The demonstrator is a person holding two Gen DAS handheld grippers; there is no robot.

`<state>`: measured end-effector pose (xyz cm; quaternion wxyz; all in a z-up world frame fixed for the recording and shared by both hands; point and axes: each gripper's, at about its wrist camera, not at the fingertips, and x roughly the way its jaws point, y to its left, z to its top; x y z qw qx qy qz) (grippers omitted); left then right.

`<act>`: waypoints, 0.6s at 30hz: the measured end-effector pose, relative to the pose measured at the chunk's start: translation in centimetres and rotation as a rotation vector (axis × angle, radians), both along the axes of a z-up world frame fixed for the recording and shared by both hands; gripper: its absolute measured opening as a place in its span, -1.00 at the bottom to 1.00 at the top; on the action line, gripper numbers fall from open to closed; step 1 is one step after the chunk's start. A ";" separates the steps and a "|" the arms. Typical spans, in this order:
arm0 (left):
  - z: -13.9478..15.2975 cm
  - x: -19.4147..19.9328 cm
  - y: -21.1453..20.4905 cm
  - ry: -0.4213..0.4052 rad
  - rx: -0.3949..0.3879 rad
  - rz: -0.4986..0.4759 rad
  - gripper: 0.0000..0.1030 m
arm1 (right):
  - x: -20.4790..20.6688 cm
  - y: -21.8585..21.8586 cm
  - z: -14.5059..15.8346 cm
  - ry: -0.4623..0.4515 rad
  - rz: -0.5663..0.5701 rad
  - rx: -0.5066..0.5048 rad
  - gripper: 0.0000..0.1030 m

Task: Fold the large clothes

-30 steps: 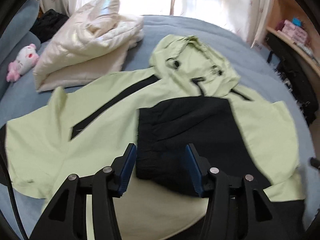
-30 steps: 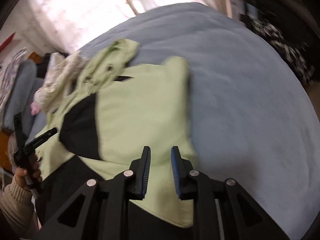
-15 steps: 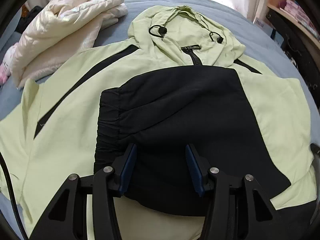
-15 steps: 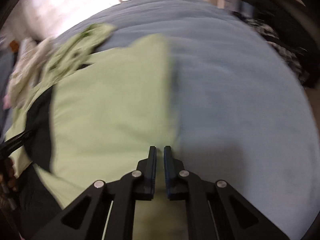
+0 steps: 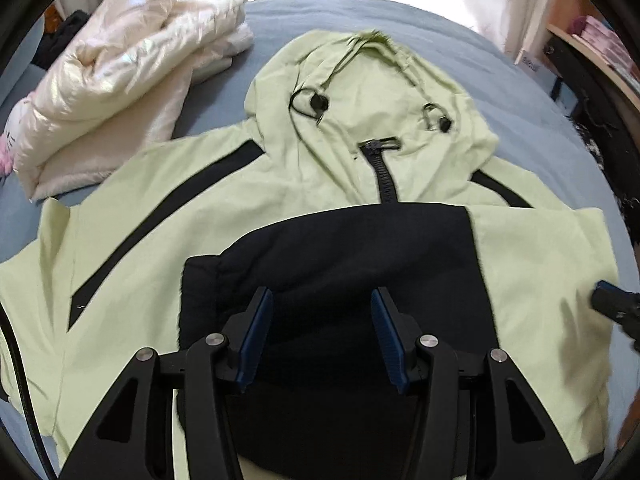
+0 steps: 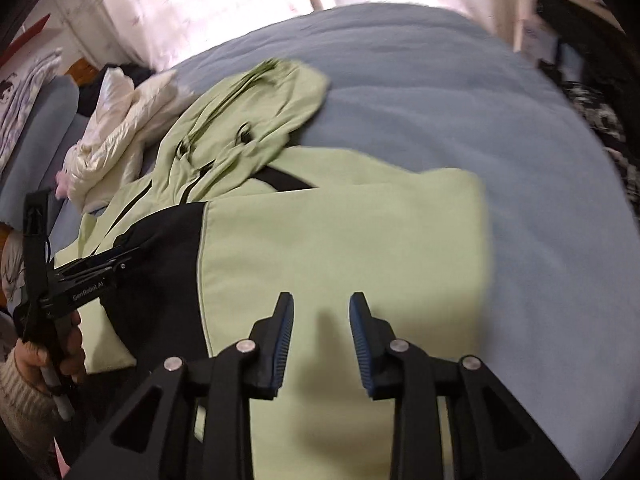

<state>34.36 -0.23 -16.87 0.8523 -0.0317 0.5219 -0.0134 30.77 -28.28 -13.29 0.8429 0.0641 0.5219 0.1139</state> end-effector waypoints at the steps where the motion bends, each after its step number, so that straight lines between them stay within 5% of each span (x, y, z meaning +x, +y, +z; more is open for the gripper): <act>1: -0.5 0.5 0.1 0.010 0.002 0.011 -0.04 | 1.0 0.4 -1.1 0.012 -0.008 -0.012 -0.44; 8: -1.8 1.4 -0.2 -0.011 0.033 -0.002 0.00 | 4.7 -3.5 -3.6 -0.083 -0.177 -0.218 -0.58; 14: -2.1 1.8 -0.3 -0.024 0.050 0.000 0.07 | 4.8 -11.7 -3.3 -0.053 -0.353 -0.115 -0.57; 18: -2.1 1.9 -0.6 -0.029 0.064 0.006 0.07 | 3.4 -13.3 -2.7 -0.068 -0.380 -0.048 -0.57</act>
